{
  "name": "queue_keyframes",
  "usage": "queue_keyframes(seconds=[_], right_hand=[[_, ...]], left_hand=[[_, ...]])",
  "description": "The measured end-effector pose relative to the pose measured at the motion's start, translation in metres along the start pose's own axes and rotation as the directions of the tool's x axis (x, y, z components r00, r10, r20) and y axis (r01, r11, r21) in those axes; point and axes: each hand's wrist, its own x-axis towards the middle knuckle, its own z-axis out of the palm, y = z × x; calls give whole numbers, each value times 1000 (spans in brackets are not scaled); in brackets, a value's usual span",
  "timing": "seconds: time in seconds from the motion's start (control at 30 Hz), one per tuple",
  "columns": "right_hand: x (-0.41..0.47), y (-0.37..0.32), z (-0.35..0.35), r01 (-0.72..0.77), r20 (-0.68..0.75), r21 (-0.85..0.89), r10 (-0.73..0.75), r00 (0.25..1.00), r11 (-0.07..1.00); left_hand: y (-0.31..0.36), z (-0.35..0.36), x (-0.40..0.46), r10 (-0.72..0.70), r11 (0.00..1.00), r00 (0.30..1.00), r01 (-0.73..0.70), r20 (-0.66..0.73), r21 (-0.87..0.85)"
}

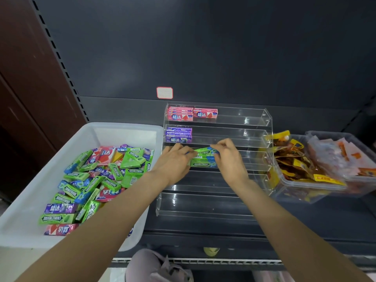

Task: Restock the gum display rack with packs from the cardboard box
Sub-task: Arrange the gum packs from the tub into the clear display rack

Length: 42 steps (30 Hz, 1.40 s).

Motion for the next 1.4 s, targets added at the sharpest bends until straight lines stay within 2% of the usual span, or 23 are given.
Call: queue_keyframes(seconds=[0.17,0.33,0.67,0.9,1.1,1.27,1.4], right_hand=[[-1,6,-3,-175,-55,83,180,982,981],[-3,7,-2,-185,-28,158,192,981,970],[-5,4,-7,-194,-5,199,198,980,961],[-4,6,-11,-157,33,98,155,987,983],[6,6,-16,-140,24,-187,147,989,972],[10,3,-10,-158,8,-155,162,987,975],[12,4,-8,-101,-17,-299,101,995,949]], left_hand=[[1,-1,0,-1,1000,1000,1,3,4],[4,-4,5,-22,1000,1000,22,4,0],[10,-7,8,-35,999,999,35,19,23],[12,-9,9,-11,999,1000,10,12,34],[11,-9,9,6,998,1000,-7,4,58],[8,-8,7,41,996,999,-40,1,78],[4,-8,5,55,994,998,-58,29,90]])
